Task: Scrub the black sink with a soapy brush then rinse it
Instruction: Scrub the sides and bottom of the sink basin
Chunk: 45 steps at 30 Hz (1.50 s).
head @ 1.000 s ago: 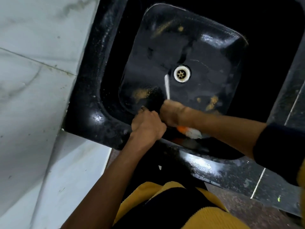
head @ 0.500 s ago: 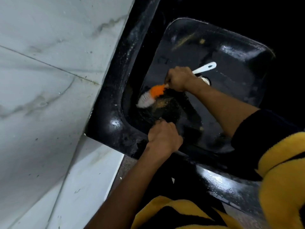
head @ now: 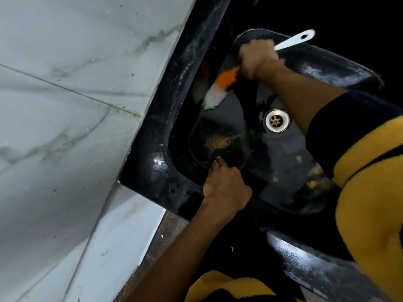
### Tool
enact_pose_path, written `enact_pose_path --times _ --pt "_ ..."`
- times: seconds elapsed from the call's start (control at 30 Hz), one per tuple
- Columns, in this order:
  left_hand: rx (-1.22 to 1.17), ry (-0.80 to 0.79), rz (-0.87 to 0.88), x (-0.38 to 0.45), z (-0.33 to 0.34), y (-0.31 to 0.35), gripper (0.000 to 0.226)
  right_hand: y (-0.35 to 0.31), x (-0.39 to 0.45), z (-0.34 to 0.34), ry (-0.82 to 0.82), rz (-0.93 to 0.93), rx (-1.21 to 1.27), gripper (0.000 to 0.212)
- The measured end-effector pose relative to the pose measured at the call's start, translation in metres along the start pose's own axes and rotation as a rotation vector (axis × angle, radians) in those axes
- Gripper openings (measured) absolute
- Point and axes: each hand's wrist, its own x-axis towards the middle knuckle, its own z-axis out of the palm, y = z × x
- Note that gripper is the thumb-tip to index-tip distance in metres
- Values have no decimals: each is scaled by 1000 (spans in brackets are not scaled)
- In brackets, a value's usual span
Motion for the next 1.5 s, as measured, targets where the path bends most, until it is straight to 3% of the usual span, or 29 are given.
enact_pose_path --times 0.07,0.23,0.3,0.37,0.53,0.63,0.73,0.9,1.0,1.07,1.2,1.27,1.37,1.5 --pt "-1 -2 0 1 0 0 65 7 0 4 -1 39 12 34" --pt "-22 -38 -1 6 3 -1 67 -66 -41 23 -96 -291 14 29" --pt "-28 -28 6 5 2 -2 67 -76 -50 22 -113 -339 14 29" --pt "-52 9 10 1 1 -2 66 -58 -42 17 -110 -266 6 30" --pt "-88 51 10 0 1 0 64 39 -6 11 87 199 18 29" --pt "-97 40 17 2 2 0 62 45 -16 20 130 236 30 27" --pt "-98 32 18 1 1 0 62 36 -53 34 53 139 41 25" --pt "-74 5 0 3 1 1 65 -28 -89 42 -71 -251 -25 25" --pt "-70 -5 -15 2 0 2 64 -42 -76 35 -28 -312 -14 26" --pt "-72 11 -19 0 -1 2 64 -19 -59 26 16 -179 -25 27" --pt "-80 49 -19 -5 -3 4 62 50 -38 26 102 292 41 28" --pt "-86 60 -13 -6 -4 4 62 47 -49 36 102 353 106 26" --pt "-100 75 -10 -8 -4 3 66 9 -94 60 32 199 163 24" --pt "-88 148 -42 -11 -5 5 63 -47 -179 85 -274 -266 104 21"
